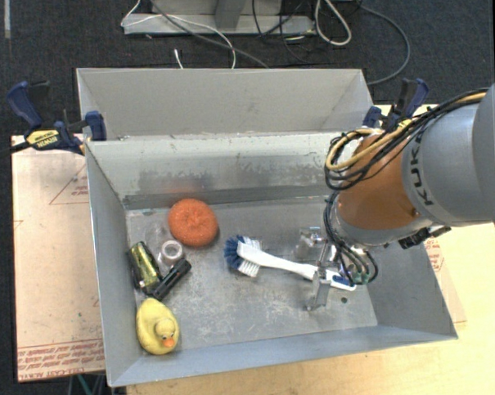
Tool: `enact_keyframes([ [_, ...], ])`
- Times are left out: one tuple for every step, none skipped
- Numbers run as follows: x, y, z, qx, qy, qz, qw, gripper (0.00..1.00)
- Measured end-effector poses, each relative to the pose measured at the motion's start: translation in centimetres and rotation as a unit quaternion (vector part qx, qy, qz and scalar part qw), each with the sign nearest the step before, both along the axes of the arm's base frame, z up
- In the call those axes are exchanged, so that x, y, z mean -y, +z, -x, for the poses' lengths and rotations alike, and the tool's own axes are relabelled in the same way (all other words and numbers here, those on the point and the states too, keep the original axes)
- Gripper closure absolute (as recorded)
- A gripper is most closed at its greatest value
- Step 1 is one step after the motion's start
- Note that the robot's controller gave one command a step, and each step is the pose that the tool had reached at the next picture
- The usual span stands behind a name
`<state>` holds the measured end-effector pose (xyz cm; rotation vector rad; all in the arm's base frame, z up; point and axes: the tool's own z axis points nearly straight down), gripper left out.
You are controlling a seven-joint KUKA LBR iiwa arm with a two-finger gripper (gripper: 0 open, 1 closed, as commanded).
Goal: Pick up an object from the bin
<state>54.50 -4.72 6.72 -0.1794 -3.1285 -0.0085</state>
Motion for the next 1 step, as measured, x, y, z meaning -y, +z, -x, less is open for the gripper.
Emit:
enact_keyframes([
  [-0.41,5.15,-0.73,0.0123,0.022,0.005,0.9997,0.0],
])
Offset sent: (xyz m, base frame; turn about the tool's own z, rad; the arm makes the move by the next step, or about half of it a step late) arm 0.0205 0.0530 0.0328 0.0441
